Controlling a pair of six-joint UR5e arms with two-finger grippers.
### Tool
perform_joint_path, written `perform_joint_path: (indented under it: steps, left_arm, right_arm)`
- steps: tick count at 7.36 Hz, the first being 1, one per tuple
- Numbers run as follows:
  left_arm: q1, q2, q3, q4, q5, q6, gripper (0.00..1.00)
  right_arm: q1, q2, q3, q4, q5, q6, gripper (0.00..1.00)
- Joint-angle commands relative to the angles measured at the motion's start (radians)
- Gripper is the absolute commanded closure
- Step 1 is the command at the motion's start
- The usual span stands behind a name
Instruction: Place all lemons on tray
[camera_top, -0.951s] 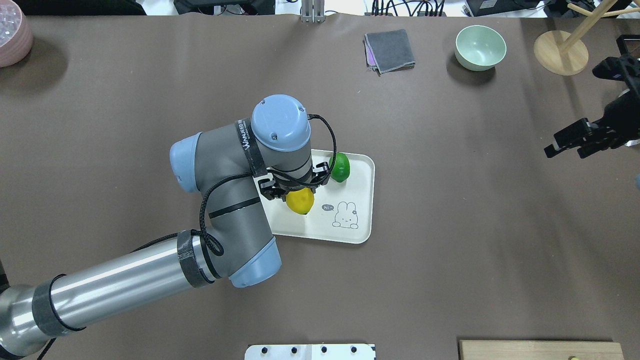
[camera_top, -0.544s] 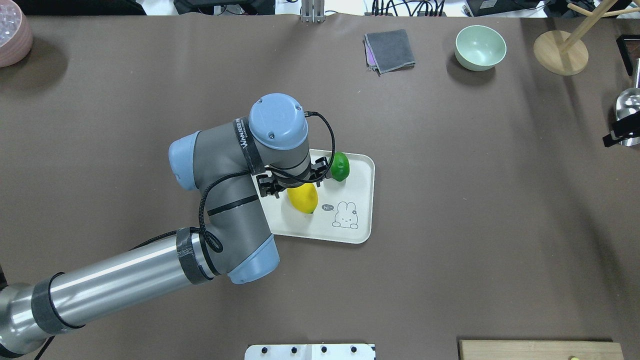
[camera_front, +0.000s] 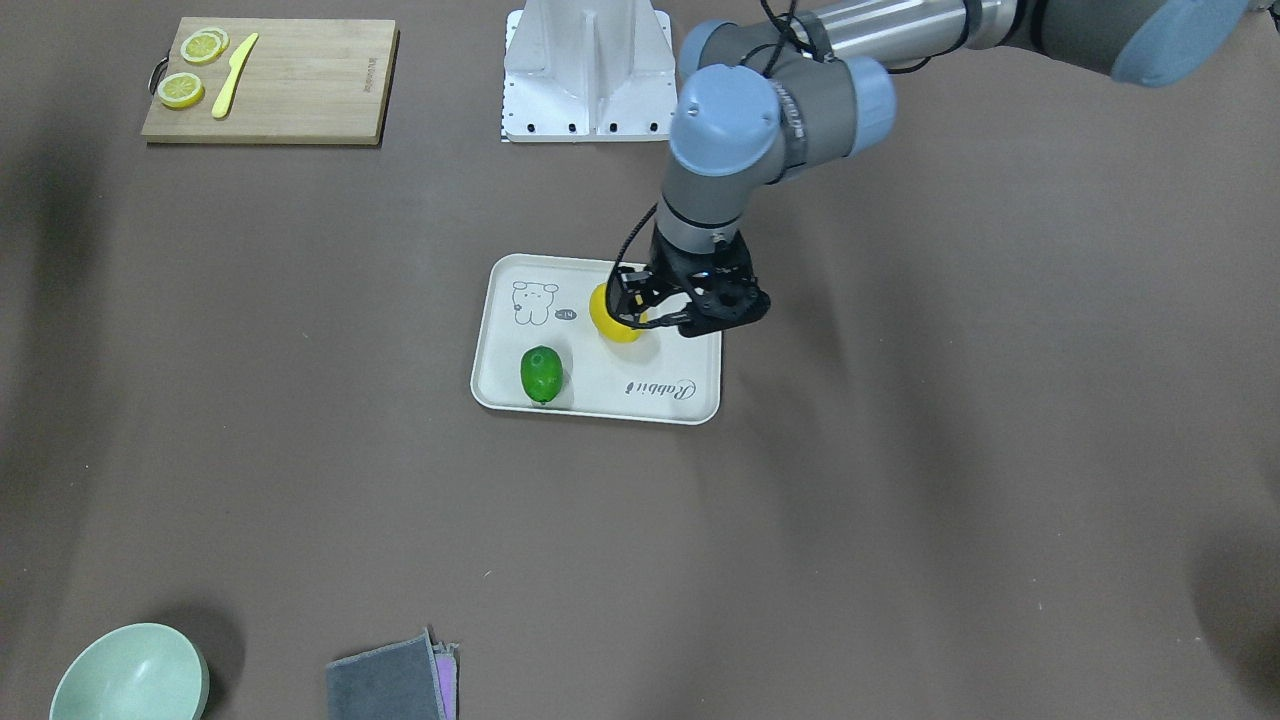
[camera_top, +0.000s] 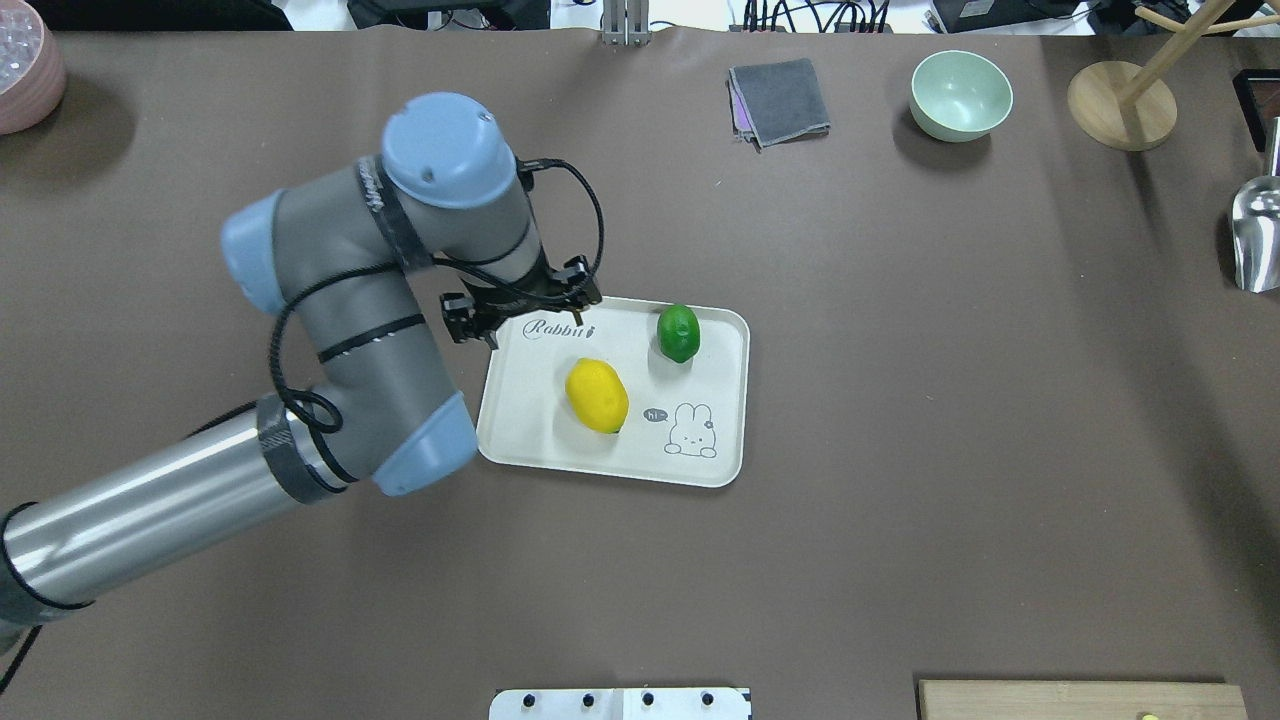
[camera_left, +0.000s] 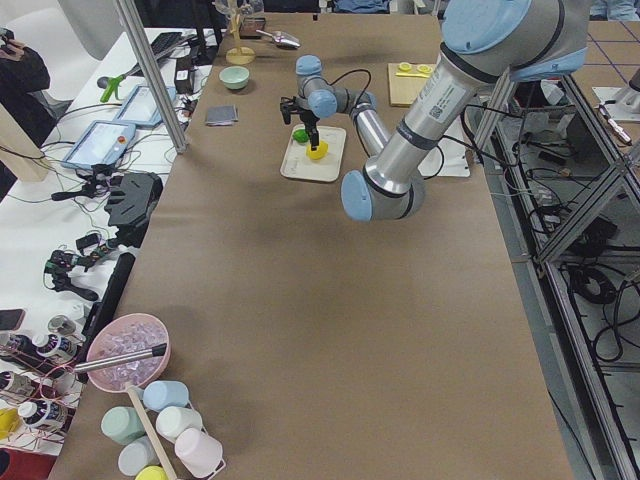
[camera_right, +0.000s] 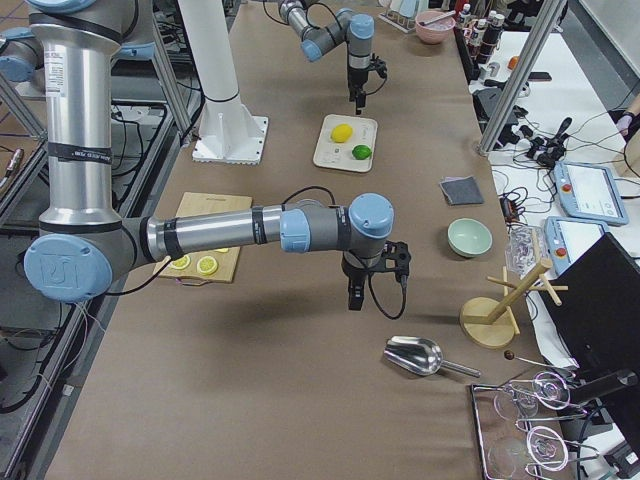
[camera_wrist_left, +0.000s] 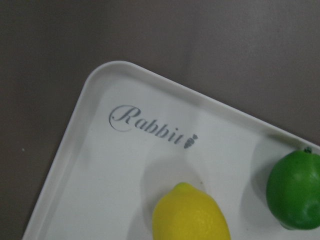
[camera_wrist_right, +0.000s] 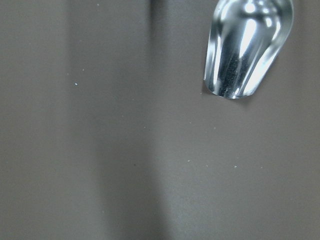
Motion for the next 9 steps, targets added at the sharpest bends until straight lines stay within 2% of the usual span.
perform_joint_path:
  steps: [1, 3, 5, 6, 8, 9]
  left_arm:
    - [-0.132, 0.185, -0.123, 0.051, -0.072, 0.235, 0.02]
    - [-0.234, 0.352, -0.171, 0.056, -0.090, 0.453, 0.02]
    - [-0.357, 0.489, -0.165, 0.048, -0.127, 0.704, 0.02]
    - [-0.435, 0.561, -0.159, 0.048, -0.159, 0.848, 0.02]
    - [-0.617, 0.659, -0.137, 0.056, -0.178, 1.108, 0.02]
    - [-0.681, 0.705, -0.115, 0.054, -0.216, 1.212, 0.02]
  right_arm:
    - [0.055, 0.000, -0.040, -0.025, 0.002, -0.076, 0.00]
    - [0.079, -0.003, -0.048, -0.024, -0.003, -0.105, 0.00]
    - [0.098, -0.002, -0.069, -0.013, -0.021, -0.137, 0.00]
    - [0.095, 0.000, -0.072, 0.010, -0.078, -0.133, 0.00]
    - [0.109, 0.000, -0.076, 0.022, -0.090, -0.128, 0.00]
    - [0.118, 0.000, -0.077, 0.021, -0.110, -0.131, 0.00]
